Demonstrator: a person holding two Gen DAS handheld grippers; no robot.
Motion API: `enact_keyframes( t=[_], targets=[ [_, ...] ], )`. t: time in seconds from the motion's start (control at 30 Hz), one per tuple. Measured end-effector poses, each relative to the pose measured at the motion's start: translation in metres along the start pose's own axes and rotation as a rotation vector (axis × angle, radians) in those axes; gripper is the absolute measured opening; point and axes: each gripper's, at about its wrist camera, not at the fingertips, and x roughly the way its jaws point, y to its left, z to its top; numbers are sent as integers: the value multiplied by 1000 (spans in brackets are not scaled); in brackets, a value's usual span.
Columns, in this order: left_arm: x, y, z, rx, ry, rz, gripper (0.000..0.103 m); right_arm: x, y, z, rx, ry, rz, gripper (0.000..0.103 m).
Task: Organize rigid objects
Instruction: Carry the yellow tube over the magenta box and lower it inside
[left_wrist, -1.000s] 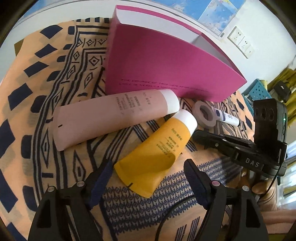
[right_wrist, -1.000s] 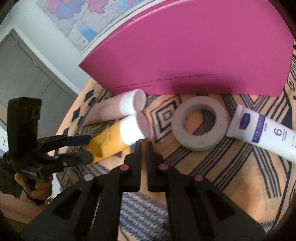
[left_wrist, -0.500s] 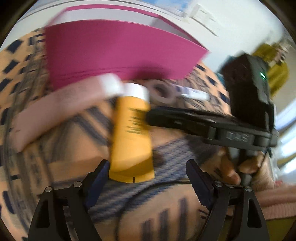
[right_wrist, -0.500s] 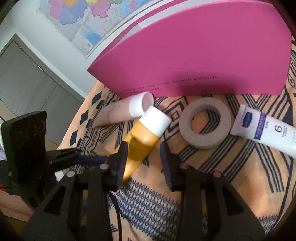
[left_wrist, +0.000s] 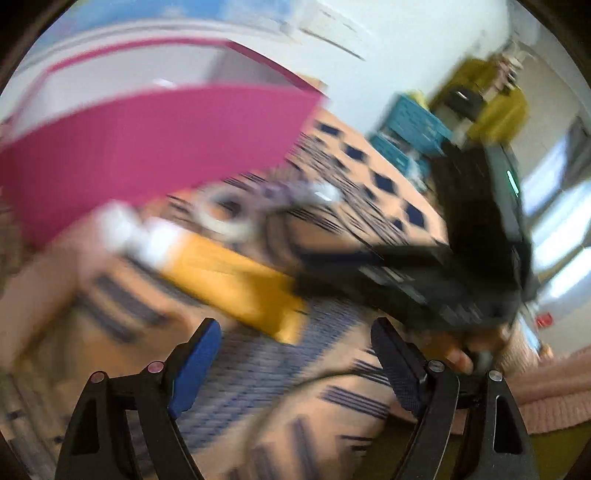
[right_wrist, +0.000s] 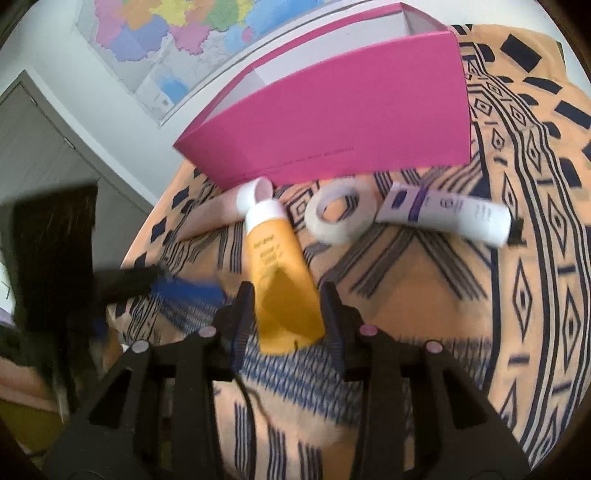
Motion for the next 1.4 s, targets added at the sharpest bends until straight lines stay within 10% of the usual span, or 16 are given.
enact_keyframes(
  t=[0.37, 1.0, 1.4],
  targets=[
    [14, 50, 33, -52, 18, 141, 84, 18, 46, -24, -115, 84, 127, 39],
    [28, 39, 27, -99, 57, 150, 72, -11, -17, -10, 73, -60, -108, 37],
    [28, 33, 21, -87, 58, 187, 67, 1, -19, 1, 112, -92, -58, 49]
  ],
)
